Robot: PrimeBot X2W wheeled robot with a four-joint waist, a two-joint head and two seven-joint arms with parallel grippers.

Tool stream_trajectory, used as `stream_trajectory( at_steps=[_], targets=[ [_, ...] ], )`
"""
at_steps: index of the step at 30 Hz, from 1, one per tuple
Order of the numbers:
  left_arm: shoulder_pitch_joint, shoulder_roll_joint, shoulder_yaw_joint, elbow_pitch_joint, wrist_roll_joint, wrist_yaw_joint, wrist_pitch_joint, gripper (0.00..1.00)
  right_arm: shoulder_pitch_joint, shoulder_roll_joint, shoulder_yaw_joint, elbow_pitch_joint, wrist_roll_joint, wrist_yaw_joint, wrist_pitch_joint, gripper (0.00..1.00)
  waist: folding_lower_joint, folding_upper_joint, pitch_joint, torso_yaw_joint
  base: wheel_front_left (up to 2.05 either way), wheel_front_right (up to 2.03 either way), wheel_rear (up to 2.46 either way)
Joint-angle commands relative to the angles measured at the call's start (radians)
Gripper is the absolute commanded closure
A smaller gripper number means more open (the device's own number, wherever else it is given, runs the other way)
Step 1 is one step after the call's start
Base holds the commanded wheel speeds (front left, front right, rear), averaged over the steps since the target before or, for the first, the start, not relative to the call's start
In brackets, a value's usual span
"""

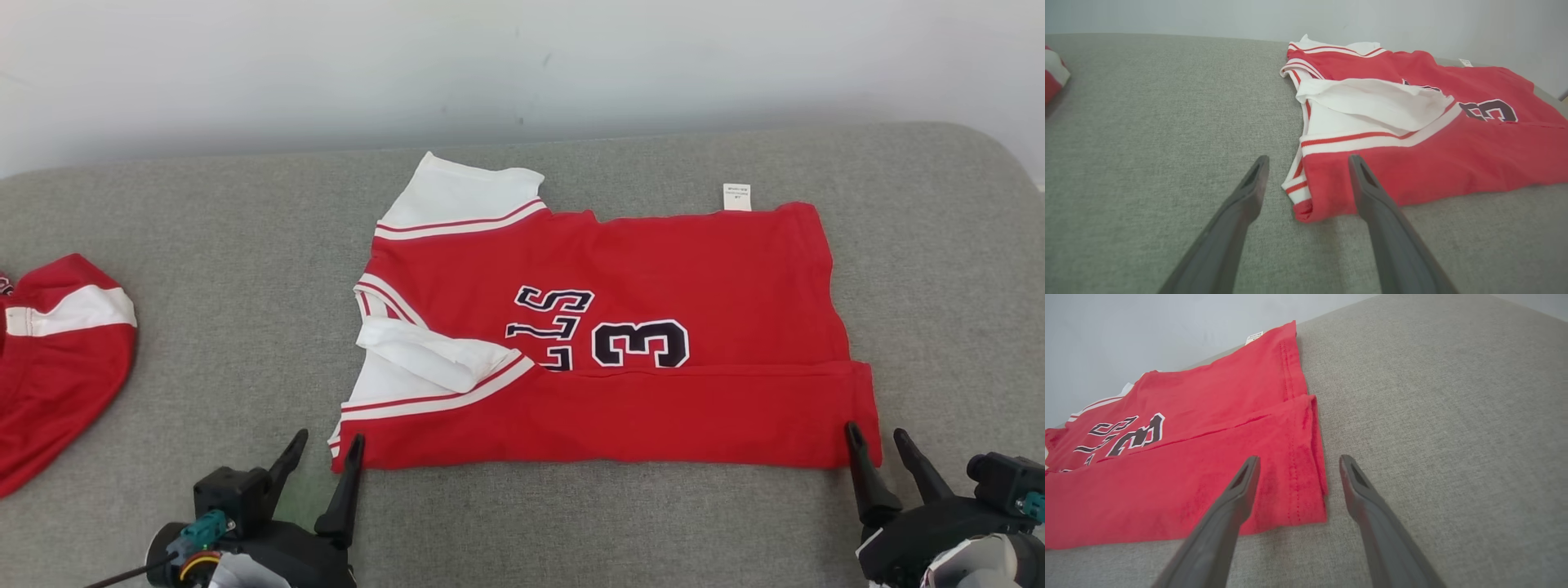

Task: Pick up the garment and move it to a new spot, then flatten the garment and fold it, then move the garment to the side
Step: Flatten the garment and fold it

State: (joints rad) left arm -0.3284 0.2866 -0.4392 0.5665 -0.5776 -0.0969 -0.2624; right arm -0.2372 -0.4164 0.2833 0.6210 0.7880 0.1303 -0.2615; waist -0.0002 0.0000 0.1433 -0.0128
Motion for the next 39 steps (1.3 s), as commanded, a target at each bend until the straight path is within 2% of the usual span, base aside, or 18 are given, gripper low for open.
stream_trajectory(
  at_steps=[1,14,15,16,17,18,23,27,33,39],
  targets=[
    [0.014,-0.01,0.011,0.009,0.012,-0.003,-0.003,0.0,0.002,0.002,-0.005,0.004,-0.012,0.001,-0.005,0.0,0.0002,0.0,0.001,0.003,0.0,0.0,0.0],
    [-0.051,-0.058,0.014,0.152,0.057,-0.027,-0.003,0.0,-0.06,0.03,0.024,0.085,-0.078,0.001,-0.005,0.0,0.0002,0.0,0.027,-0.006,0.0,0.0,0.0],
    [-0.058,-0.064,0.014,0.165,0.056,-0.029,-0.003,0.17,-0.067,0.031,0.028,0.092,-0.08,0.001,-0.005,0.09,0.0002,0.0,0.029,-0.008,0.0,0.0,0.0],
    [-0.063,-0.067,0.013,0.176,0.054,-0.03,-0.003,0.63,-0.074,0.034,0.033,0.098,-0.081,0.001,-0.005,0.78,0.0002,0.0,0.03,-0.009,0.0,0.0,0.0],
    [-0.063,-0.067,0.013,0.176,0.054,-0.03,-0.003,0.63,-0.074,0.034,0.033,0.098,-0.081,0.001,-0.005,0.78,0.0002,0.0,0.03,-0.009,0.0,0.0,0.0],
    [-0.063,-0.07,0.008,0.19,0.052,-0.032,-0.003,1.0,-0.079,0.038,0.038,0.104,-0.082,0.001,-0.005,1.0,0.0002,0.0,0.03,-0.011,0.0,0.0,0.0],
    [-0.057,-0.08,0.008,0.196,0.045,-0.033,-0.003,1.0,-0.078,0.039,0.043,0.107,-0.077,0.001,-0.005,1.0,0.0002,0.0,0.008,-0.007,0.0,0.0,0.0],
    [-0.006,-0.072,0.013,0.153,0.04,-0.033,-0.003,1.0,-0.038,0.042,0.006,0.065,-0.063,0.001,-0.005,1.0,0.0002,0.0,-0.034,0.004,0.0,0.0,0.0],
    [0.129,-0.064,0.049,0.043,0.03,-0.032,-0.003,1.0,0.098,0.045,-0.063,-0.042,-0.06,0.001,-0.005,1.0,0.0002,0.0,-0.093,0.012,0.0,0.0,0.0],
    [0.279,-0.093,0.099,-0.072,0.018,-0.017,-0.003,1.0,0.244,0.044,-0.106,-0.105,-0.038,0.001,-0.005,1.0,0.0002,0.0,-0.096,0.011,0.0,0.0,0.0]
  ],
)
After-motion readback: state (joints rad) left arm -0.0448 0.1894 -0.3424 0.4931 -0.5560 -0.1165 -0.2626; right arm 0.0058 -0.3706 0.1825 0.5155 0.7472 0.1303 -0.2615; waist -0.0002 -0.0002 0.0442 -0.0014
